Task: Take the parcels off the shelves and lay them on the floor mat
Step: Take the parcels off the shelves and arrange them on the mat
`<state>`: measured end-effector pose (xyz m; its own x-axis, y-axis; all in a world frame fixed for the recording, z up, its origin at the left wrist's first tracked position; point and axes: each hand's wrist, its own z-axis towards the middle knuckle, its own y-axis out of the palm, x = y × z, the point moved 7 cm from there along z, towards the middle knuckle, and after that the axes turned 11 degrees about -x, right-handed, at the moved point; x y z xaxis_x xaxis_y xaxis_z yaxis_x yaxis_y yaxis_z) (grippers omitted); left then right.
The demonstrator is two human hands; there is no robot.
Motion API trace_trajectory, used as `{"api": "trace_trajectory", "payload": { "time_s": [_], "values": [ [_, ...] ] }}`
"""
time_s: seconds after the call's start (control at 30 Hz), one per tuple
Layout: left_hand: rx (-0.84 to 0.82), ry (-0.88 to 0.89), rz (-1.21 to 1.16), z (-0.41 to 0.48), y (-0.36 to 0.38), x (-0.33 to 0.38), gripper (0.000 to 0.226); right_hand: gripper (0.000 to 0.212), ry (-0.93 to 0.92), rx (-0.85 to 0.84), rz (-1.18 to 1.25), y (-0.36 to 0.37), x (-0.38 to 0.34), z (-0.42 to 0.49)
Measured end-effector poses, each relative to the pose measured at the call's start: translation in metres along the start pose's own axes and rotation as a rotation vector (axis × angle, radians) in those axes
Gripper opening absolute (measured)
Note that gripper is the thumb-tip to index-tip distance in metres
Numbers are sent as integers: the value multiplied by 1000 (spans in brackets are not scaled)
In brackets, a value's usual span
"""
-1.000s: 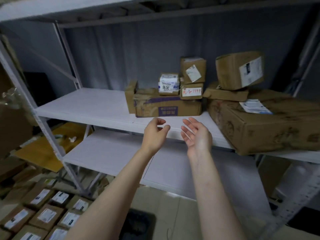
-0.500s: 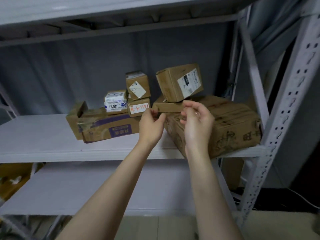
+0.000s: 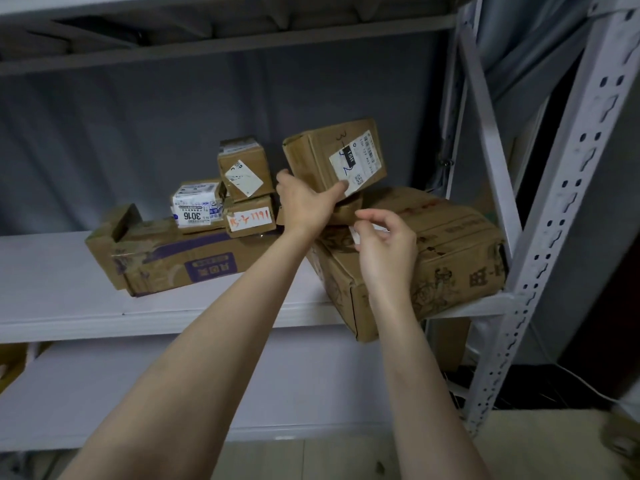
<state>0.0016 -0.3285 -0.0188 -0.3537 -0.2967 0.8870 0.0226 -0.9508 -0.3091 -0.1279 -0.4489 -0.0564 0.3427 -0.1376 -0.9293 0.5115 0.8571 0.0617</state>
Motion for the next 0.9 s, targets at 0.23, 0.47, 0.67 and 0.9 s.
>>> {"api": "trace_trajectory", "payload": {
  "time_s": [0.23, 0.47, 0.67, 0.9],
  "values": [
    [-39, -90, -57, 29, 7, -17, 96, 17, -24, -27, 20, 2, 0, 9],
    [77, -1, -38, 29, -3, -16, 72, 17, -36, -20, 58, 4, 1, 13],
    [206, 51, -219, -4, -34, -16, 67, 17, -36, -65, 111, 18, 0, 6],
    [347, 56, -390, -70, -98, -47, 58, 20, 7, -208, 181, 74, -3, -27]
  ]
}}
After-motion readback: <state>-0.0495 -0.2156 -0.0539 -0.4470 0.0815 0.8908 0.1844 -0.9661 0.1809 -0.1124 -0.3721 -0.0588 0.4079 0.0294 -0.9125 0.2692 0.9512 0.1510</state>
